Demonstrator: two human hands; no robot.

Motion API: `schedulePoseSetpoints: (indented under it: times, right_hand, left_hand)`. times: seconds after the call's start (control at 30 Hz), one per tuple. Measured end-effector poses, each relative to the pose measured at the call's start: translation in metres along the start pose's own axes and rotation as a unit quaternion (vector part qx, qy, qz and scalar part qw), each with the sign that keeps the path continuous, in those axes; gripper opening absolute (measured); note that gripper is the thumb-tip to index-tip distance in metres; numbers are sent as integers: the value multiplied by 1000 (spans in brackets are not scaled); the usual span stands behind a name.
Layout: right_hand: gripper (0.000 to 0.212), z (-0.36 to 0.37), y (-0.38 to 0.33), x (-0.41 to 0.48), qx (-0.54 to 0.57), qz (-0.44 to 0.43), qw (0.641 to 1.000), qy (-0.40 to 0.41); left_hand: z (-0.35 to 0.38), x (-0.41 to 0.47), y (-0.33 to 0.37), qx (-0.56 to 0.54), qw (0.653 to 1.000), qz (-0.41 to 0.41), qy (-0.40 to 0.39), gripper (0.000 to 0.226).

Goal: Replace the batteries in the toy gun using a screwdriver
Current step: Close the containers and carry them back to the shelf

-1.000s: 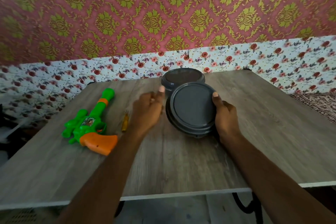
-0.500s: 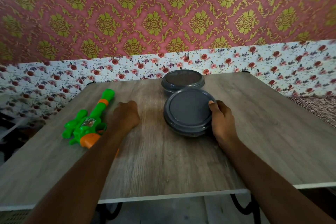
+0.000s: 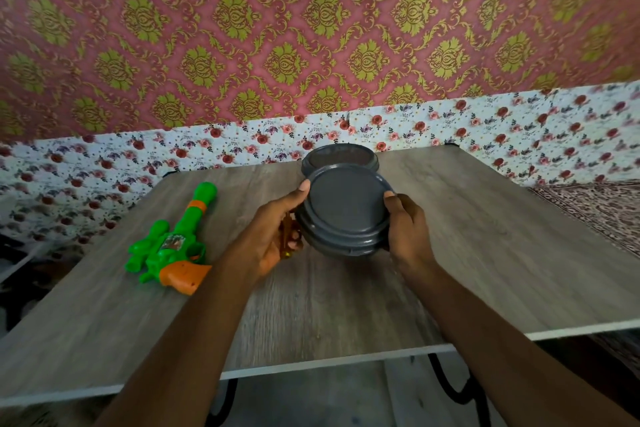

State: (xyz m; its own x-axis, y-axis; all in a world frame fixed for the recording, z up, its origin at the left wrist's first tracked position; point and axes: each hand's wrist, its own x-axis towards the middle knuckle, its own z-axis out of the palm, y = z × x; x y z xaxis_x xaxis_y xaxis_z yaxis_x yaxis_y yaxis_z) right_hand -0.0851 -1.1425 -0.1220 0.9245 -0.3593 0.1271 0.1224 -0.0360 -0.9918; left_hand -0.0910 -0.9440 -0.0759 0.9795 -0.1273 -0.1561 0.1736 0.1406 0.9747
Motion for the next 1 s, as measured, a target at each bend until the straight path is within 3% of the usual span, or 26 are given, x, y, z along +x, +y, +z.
schedulePoseSetpoints:
  times: [0.07,0.2,0.23,0.37,0.5,0.63,0.87,1.0]
  right_hand:
    - [36,0,-1,-3,-21,-6,1000,-6]
    - [77,5,-4,4,8,83,994,-69]
    - [79,6,-6,10,1,93,993,-73]
    - [41,11,-5,46,-86,62,994,-21]
    - [49,24,7,111,-167,30,985,42]
    - [70,42,6,167,-209,51,974,70]
    - [65,55,1,203,-204,139,968,35]
    - [73,54,-14,206,-140,237,961,33]
  left_hand:
    - [-3,0,-2,19,1000,11,2,44]
    - [-14,7,-5,-1,997,34,65,33]
    - [-18,10,-4,-2,996,43,79,31]
    - [-40,33,-1,-5,993,47,111,36]
    - [-60,69,11,-17,995,39,87,30]
    - [-73,110,24,-13,997,35,70,24]
    - [-80,152,44,-47,996,-1,69,26]
    - [-81,159,68,-59,994,-39,81,22]
